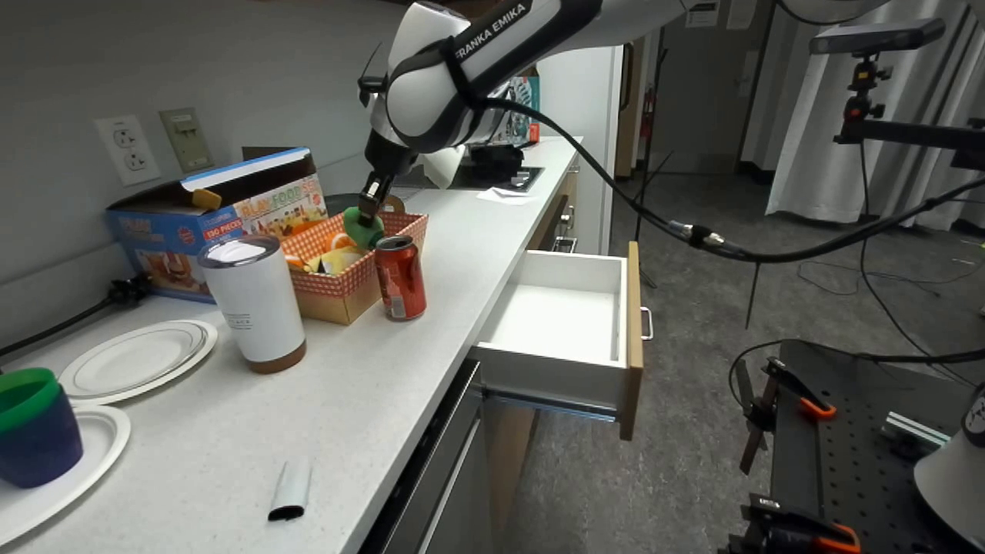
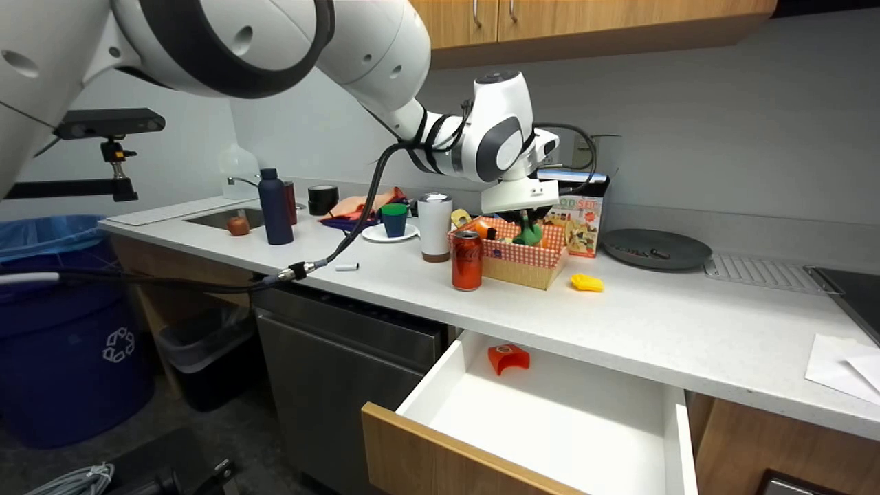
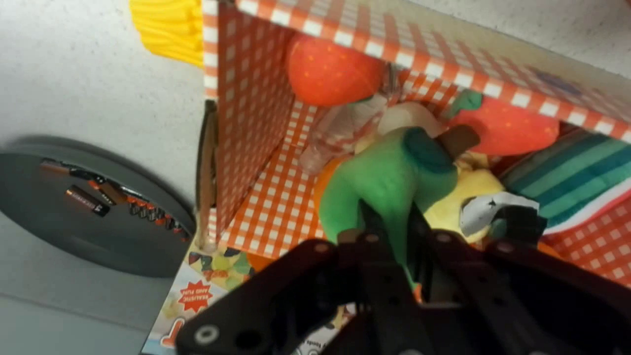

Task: Put the green object in the drawer and then close it

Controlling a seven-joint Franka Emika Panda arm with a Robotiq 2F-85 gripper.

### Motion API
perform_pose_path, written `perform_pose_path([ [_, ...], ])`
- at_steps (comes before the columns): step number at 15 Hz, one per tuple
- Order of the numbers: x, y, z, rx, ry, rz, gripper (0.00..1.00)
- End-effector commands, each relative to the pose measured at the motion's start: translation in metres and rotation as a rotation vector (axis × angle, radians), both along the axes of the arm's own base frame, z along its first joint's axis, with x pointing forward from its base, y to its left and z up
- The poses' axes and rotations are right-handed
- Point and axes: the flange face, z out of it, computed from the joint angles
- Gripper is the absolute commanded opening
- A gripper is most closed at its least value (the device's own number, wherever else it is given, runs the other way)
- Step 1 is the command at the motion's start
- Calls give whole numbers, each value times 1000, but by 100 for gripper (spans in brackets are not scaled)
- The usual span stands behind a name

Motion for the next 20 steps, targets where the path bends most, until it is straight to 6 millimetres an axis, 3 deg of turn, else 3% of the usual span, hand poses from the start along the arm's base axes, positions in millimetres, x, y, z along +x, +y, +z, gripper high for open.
perform_pose_path([
  [1, -2, -3, 42, 10, -20, -6, 1],
  [6, -27, -22, 94, -38, 0, -28, 3],
  [10, -65, -43, 133, -75, 46, -77, 3],
  [14, -112, -84, 126, -107, 128, -170, 3],
  [20, -182, -132, 68, -112, 270, -316, 3],
])
